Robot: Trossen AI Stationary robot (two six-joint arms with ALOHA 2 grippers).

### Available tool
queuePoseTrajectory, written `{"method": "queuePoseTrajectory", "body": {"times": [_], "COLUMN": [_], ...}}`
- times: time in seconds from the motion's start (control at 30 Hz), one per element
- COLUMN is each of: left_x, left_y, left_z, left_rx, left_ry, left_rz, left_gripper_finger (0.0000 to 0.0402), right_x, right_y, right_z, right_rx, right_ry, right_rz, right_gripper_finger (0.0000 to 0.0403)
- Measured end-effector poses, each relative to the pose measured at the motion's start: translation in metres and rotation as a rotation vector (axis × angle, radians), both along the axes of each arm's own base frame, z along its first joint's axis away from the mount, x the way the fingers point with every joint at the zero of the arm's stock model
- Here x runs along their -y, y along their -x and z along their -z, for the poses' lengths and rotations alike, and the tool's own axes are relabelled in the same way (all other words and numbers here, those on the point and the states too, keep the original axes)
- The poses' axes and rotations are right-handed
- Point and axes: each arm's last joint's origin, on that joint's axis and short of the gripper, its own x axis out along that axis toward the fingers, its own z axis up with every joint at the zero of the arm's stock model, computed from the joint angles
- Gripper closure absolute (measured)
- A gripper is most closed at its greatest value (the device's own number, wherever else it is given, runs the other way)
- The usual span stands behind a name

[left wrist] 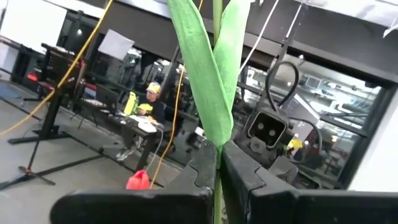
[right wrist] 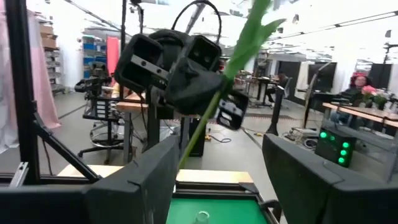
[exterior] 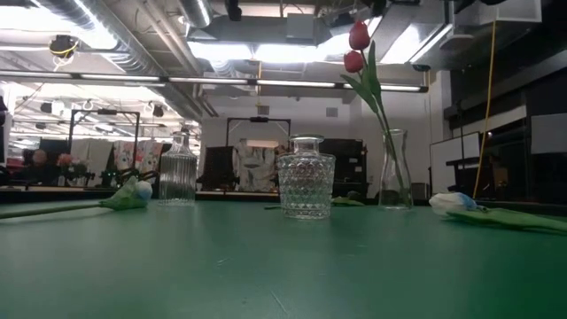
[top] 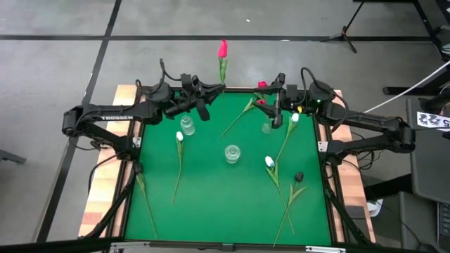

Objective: Sort flowers into vase by color
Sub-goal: Put the red tulip into the right transparent vase

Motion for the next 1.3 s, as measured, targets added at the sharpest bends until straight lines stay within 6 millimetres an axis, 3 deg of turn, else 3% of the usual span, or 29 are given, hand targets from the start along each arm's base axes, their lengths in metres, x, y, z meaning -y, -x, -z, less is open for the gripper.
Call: {"method": "queuePoseTrajectory", "body": {"times": [0.4,0.63,0.83,1.3], "left_x": [0.005,0.014,0.014,0.015], "left_y": [0.0,-0.002,-0.002,-0.002], "left_z": [-0.006,-0.005,-0.005,-0.006], "left_rx": [0.045,-0.013,-0.019,-0.029], "left_ry": [-0.053,-0.235,-0.259,-0.299], "left_rz": [0.072,0.093,0.085,0.072], "left_gripper_finger": [0.0398,0.0398,0.0398,0.0398], "right_x": [0.011,0.0,-0.007,-0.003], "right_y": [-0.039,-0.062,-0.071,-0.086], "right_z": [-0.008,-0.021,-0.024,-0.012], "right_rx": [-0.027,-0.008,-0.003,-0.022], "right_ry": [-0.016,0.029,0.035,-0.012], "right_rz": [-0.079,-0.163,-0.195,-0.17], "right_gripper_finger": [0.0169,0.0169,0.0169,0.0169]}}
